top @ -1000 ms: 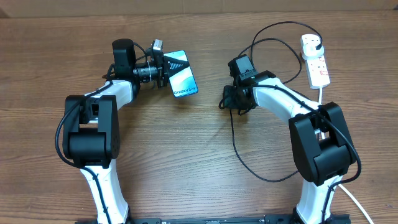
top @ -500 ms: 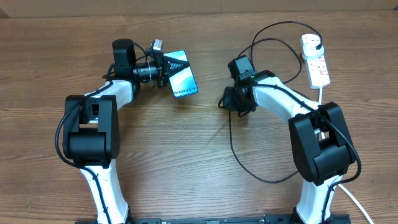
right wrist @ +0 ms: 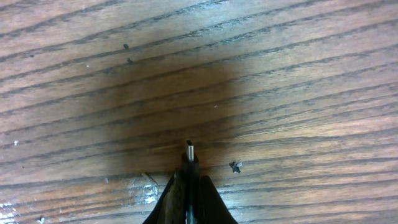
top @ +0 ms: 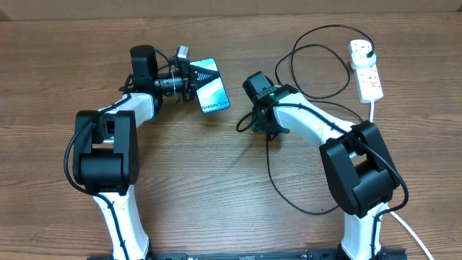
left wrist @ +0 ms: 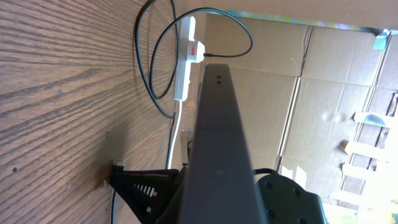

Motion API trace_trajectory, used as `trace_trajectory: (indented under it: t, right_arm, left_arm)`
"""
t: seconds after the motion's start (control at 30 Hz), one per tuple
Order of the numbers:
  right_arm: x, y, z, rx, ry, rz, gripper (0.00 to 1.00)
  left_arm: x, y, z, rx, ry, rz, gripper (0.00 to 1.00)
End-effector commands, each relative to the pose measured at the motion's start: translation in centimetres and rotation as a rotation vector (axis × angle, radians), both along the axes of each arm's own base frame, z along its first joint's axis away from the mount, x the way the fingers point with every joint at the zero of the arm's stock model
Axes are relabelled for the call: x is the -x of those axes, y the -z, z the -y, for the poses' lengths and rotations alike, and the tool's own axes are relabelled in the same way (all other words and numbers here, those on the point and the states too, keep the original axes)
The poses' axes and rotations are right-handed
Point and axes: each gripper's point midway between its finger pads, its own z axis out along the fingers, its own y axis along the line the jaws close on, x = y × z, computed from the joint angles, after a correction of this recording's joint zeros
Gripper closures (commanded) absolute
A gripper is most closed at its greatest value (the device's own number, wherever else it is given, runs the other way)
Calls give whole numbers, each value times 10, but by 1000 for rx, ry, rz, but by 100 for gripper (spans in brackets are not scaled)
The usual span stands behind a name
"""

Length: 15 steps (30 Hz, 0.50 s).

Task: Plug charger to phone and switch on socket
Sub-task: 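Lower the right gripper and close it on the USB-C plug, then lift the plug with the right gripper while the left raises the phone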

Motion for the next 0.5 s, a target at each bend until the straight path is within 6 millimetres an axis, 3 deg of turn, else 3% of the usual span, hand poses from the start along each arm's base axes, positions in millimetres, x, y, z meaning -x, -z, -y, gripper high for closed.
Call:
trace_trajectory:
  t: [0.0,0.23,0.47]
  right_arm:
    - [12,23,-3,-53,41,-100,96]
    - [23,34,-4,-109,54,-187,85]
    - [28,35,-5,-117,54,-210,85]
  left_arm:
    - [3,-6,4,6,27,34,96]
    - [3,-6,5,6,28,34,95]
    - [3,-6,5,6,28,34,96]
